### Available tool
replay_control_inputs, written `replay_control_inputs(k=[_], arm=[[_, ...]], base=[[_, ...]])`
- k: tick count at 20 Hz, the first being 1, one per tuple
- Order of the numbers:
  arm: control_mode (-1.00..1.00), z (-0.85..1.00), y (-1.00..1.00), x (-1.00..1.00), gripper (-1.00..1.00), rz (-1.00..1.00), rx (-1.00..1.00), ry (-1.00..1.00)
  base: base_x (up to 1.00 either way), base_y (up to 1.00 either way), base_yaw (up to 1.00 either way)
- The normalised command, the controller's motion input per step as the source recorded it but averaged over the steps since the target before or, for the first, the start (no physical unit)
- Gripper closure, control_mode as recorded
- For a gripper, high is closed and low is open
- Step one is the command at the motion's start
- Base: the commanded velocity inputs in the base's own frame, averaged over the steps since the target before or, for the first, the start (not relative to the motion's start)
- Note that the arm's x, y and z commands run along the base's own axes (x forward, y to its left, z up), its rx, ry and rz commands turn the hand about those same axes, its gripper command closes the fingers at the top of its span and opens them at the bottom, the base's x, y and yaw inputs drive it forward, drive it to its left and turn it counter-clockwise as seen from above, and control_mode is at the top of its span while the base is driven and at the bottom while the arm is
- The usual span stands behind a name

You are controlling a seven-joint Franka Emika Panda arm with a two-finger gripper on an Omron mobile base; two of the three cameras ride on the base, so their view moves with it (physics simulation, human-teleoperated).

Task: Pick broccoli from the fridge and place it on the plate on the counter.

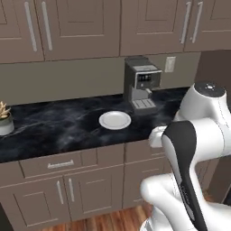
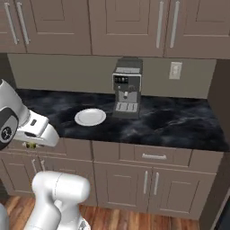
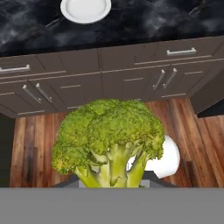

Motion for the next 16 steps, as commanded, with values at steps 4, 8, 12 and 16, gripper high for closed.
replay_control_inputs(k=[4, 8, 12, 16], arm=[[1.00, 0.00, 0.00, 0.00, 1.00, 0.00, 0.00, 0.00], [1.00, 0.00, 0.00, 0.00, 1.00, 0.00, 0.00, 0.00], [1.00, 0.00, 0.00, 0.00, 1.00, 0.00, 0.00, 0.00], [-1.00, 0.00, 0.00, 0.11, 1.00, 0.02, 0.00, 0.00]], base=[[0.88, 0.22, 0.06], [0.88, 0.00, 0.11], [0.61, 0.00, 0.07], [0.36, 0.01, 0.03]])
